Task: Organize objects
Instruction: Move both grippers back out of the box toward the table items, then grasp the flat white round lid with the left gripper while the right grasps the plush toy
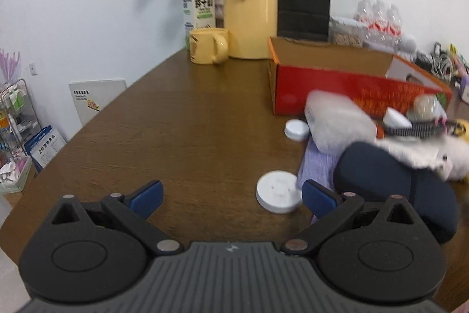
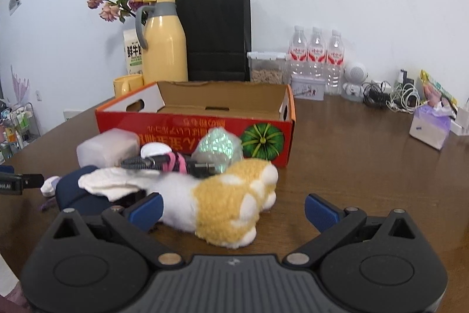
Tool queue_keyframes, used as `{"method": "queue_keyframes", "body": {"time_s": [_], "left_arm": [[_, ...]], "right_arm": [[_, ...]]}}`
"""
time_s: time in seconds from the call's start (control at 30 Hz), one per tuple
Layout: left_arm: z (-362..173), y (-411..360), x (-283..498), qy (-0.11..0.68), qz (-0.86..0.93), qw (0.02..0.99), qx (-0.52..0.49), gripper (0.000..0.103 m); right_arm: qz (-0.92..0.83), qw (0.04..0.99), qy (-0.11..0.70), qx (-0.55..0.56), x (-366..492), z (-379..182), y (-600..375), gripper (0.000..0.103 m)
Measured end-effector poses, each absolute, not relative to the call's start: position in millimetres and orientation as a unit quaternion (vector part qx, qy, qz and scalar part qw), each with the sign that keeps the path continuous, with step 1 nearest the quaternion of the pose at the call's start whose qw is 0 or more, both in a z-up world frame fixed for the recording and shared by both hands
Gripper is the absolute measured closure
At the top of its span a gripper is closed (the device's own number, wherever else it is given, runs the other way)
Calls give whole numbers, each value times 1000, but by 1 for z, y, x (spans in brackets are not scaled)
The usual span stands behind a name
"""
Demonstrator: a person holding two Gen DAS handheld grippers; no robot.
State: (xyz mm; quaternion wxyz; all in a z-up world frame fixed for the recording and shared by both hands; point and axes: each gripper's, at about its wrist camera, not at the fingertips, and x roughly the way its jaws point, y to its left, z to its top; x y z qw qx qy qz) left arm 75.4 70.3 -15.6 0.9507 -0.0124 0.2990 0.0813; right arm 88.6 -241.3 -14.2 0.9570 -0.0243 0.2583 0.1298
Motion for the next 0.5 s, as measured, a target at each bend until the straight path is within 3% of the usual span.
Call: {"method": "queue_keyframes", "body": {"time_s": [0.2, 0.27, 0.33, 0.4, 0.47, 0.5], "left_arm": [[-24, 63, 88, 305, 67, 950, 1, 0], [-26, 63, 91, 304, 61, 951, 0, 5], [-28, 63, 92, 301, 48, 952, -3, 15], [-28, 62, 92, 299, 28, 954, -9, 45], [-27, 60, 91, 293, 12, 956, -7, 62], [-26, 58, 90, 292, 10, 956, -4, 63]], "right_arm": [[133, 956, 262, -27, 90, -17, -238, 0], [132, 956, 260, -27, 91, -16, -238, 0], [130, 957, 258, -26, 92, -15, -239, 0], [126, 958, 257, -25, 95, -14, -241, 0], [121, 959, 257, -24, 99, -13, -242, 0], [119, 958, 258, -22, 102, -12, -243, 0]]}}
